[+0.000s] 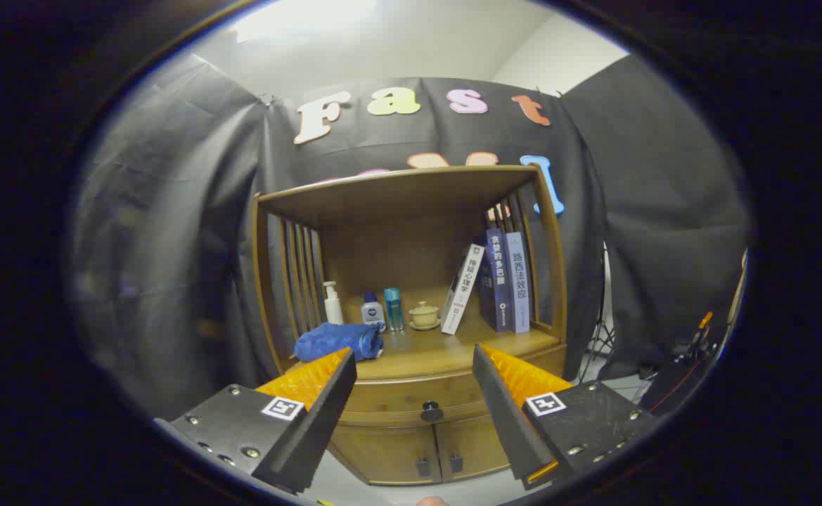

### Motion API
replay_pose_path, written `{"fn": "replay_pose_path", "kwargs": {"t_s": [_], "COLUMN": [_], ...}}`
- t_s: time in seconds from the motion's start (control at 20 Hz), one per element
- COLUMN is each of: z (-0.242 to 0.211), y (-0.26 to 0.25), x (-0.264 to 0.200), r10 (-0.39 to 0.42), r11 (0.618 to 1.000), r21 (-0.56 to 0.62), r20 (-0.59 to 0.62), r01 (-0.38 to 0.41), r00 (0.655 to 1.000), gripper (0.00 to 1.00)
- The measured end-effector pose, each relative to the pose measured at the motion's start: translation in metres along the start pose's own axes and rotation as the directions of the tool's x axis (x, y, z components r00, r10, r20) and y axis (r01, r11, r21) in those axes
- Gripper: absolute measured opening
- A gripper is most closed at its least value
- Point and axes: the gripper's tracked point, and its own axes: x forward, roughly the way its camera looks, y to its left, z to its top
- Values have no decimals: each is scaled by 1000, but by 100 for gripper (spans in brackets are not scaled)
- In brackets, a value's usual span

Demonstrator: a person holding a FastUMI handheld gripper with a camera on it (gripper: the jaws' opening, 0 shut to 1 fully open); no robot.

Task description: Pull open the drawer, take out the items inside it, and place them on the countertop above the cabinet.

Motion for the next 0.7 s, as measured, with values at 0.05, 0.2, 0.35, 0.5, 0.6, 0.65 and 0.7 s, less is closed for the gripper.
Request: {"fn": "replay_pose_path", "kwargs": {"t_s": [0.05,0.2,0.35,0.5,0.6,0.65,0.7], "z": [1,-6,-17,-25,-25,-26,-27], "y": [-3,-10,-9,-8,-4,-3,-2], "x": [-3,-9,-16,-15,-14,-14,-13], "r10": [-2,-5,-3,0,11,13,13], "r11": [1000,999,998,997,997,997,996], "r21": [7,-35,-58,-78,-80,-80,-84], "r20": [-3,-25,-23,-38,-33,-30,-31], "r01": [2,4,2,-3,-13,-15,-16], "r00": [1000,1000,1000,999,999,999,999], "gripper": [99,99,99,99,99,99,99]}}
